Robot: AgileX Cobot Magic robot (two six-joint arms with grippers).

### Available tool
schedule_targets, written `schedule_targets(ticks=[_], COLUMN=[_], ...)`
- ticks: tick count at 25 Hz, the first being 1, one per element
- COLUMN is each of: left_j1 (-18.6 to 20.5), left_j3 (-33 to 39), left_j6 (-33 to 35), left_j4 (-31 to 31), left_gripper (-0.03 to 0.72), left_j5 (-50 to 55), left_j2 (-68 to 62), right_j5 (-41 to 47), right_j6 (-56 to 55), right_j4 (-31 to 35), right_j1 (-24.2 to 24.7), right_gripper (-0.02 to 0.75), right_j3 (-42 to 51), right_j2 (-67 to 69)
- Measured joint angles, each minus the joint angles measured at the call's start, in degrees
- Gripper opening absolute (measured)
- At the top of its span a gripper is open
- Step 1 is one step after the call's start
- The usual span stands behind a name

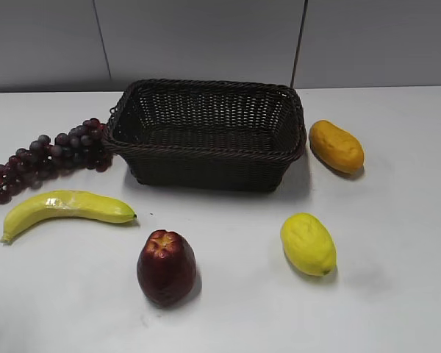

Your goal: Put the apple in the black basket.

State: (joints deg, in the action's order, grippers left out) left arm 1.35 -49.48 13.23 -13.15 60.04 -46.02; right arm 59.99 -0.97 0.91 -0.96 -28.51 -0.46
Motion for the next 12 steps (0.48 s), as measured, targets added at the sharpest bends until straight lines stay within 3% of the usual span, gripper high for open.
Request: schedule_targets(ticks=[5, 12], left_j1=[-1.48, -15.60], left_j3=[-4.64, -5.64], left_j6=[0.00, -4.86], left_j4=[-0.02, 4.51], left_gripper=[0.558, 0.558], left_j5=[2.49, 0.57], left_j2=[-9.88, -20.66], right_j5=[0.00, 0.00], right_j6=[0.00, 0.00], right_j4=[0.00, 0.00], right_j1=[0.00, 0.00], right_gripper=[0.574, 0.574], right_j3=[0.00, 0.00], right_j2=[0.00, 0.00])
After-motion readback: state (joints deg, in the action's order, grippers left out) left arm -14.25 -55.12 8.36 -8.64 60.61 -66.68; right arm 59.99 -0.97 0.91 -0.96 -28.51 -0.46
